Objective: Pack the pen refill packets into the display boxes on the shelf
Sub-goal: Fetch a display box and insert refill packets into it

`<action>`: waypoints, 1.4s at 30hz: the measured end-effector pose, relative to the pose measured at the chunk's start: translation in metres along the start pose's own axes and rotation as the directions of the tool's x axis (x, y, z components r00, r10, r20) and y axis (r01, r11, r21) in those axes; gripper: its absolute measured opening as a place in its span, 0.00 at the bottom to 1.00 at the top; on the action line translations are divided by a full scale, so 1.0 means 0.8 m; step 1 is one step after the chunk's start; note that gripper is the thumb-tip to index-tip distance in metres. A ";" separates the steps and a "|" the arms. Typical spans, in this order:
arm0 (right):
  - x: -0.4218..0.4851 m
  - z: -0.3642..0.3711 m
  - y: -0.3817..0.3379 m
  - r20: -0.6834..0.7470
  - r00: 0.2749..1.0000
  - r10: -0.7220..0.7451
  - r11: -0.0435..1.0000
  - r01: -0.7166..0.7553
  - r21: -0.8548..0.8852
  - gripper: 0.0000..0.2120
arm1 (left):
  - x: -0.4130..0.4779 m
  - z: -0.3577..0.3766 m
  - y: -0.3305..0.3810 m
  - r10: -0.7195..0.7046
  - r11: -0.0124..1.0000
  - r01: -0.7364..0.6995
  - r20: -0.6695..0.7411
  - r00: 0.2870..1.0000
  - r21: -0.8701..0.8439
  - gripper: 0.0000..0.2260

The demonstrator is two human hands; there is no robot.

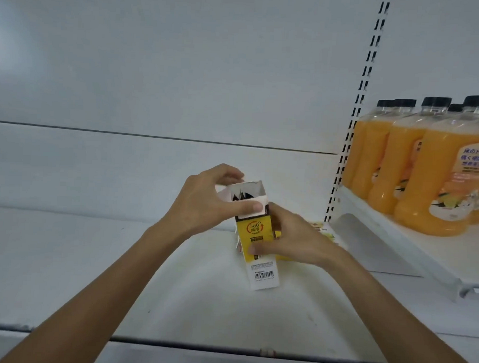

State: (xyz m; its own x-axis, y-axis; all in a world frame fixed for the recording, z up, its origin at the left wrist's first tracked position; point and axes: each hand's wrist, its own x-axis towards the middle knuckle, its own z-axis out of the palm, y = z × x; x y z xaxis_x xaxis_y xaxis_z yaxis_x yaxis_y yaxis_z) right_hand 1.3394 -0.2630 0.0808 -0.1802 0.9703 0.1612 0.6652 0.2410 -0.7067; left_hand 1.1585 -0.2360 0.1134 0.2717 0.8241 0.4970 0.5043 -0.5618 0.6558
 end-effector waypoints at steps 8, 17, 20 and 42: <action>0.003 0.038 0.006 -0.267 0.963 -0.041 0.999 0.041 -0.004 0.22 | -0.062 0.053 -0.039 -0.337 0.893 0.256 -0.172 0.926 -0.369 0.35; 0.017 -0.005 0.060 -0.164 0.986 -0.011 0.955 -0.038 -0.293 0.27 | -0.052 0.046 -0.050 -0.442 0.817 0.311 -0.179 0.879 -0.486 0.18; 0.021 -0.008 0.096 -0.088 0.989 0.119 0.764 -0.148 -0.628 0.30 | -0.063 0.024 -0.062 -0.454 0.806 0.314 -0.184 0.872 -0.501 0.16; 0.113 0.260 -0.177 0.263 0.866 -0.424 0.850 0.481 -0.213 0.27 | -0.283 -0.208 -0.151 -0.616 0.749 0.555 -0.690 0.380 -0.363 0.20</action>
State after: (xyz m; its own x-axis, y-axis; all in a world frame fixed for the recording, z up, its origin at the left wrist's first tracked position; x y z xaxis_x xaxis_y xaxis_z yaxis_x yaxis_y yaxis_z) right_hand 1.0785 -0.2134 0.0524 -0.6290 0.7332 0.2584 0.6333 0.6761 -0.3767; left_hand 0.8997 -0.3666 0.0160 -0.7727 0.6097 0.1766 0.2308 0.0106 0.9730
